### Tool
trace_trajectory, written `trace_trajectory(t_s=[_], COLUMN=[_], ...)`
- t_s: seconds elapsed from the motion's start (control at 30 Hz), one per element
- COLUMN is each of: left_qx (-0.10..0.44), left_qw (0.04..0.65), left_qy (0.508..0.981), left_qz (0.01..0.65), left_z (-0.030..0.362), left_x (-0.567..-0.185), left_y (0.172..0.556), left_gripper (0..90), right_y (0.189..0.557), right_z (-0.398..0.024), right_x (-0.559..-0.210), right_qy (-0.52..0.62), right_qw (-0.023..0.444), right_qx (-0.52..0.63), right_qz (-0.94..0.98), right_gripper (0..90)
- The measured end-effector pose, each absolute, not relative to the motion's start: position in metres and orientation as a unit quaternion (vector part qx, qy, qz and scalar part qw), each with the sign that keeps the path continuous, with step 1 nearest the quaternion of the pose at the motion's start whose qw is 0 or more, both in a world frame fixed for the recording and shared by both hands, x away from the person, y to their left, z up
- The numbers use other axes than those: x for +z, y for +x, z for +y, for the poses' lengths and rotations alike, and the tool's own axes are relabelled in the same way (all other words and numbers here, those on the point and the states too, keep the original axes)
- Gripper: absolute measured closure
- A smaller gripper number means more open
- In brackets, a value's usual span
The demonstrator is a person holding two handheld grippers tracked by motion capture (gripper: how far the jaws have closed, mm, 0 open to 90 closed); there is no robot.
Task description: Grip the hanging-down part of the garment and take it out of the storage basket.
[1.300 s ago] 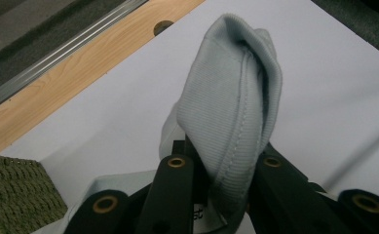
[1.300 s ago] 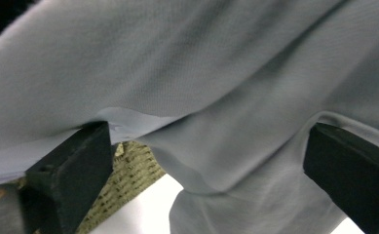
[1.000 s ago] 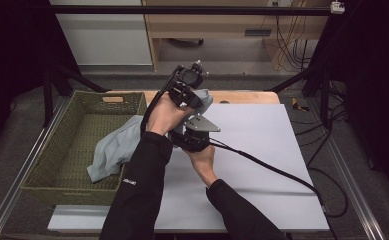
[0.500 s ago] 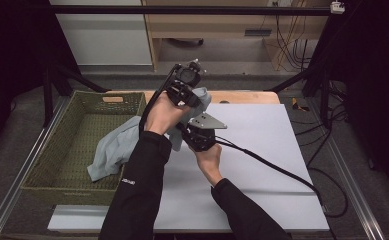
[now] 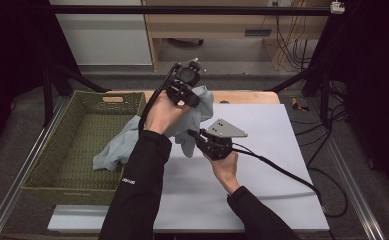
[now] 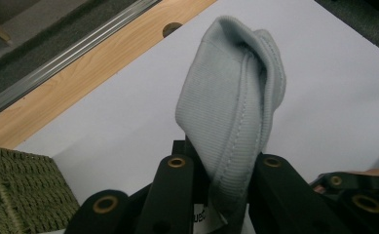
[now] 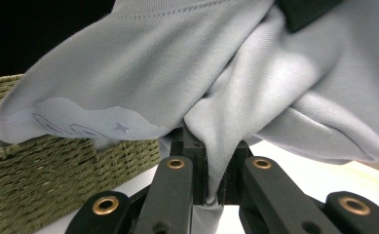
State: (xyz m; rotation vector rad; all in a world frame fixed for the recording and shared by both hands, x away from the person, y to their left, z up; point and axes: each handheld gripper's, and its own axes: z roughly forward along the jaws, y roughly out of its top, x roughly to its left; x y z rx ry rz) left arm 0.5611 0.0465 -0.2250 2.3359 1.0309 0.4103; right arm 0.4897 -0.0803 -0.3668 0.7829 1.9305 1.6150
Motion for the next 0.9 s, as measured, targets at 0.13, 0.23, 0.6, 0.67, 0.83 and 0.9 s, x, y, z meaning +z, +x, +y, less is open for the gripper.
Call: trace_trajectory(t_s=[0.13,0.23,0.6,0.67,0.83,0.9], left_qx=[0.151,0.15,0.145,0.147,0.142,0.142], left_qw=[0.274,0.277,0.275,0.279,0.283,0.283], left_qy=[0.869,0.869,0.873,0.871,0.873,0.874], left_qz=[0.383,0.381,0.375,0.376,0.371,0.369], left_z=[0.048,0.046,0.037,0.035,0.03,0.029], left_x=[-0.223,-0.223,-0.223,-0.224,-0.222,-0.222], left_y=[0.561,0.56,0.559,0.558,0.556,0.555], left_gripper=[81.6,81.6,81.7,81.7,81.7,81.7], right_y=[0.484,0.481,0.47,0.469,0.468,0.467], right_z=[-0.092,-0.102,-0.136,-0.139,-0.15,-0.153], right_x=[-0.362,-0.358,-0.342,-0.341,-0.335,-0.333], right_qy=[0.285,0.285,0.285,0.288,0.298,0.3], right_qw=[0.252,0.254,0.284,0.284,0.296,0.3], right_qx=[0.592,0.592,0.579,0.579,0.575,0.572], right_qz=[0.711,0.709,0.709,0.708,0.702,0.702], right_gripper=[85.8,85.9,85.9,85.9,85.9,85.9])
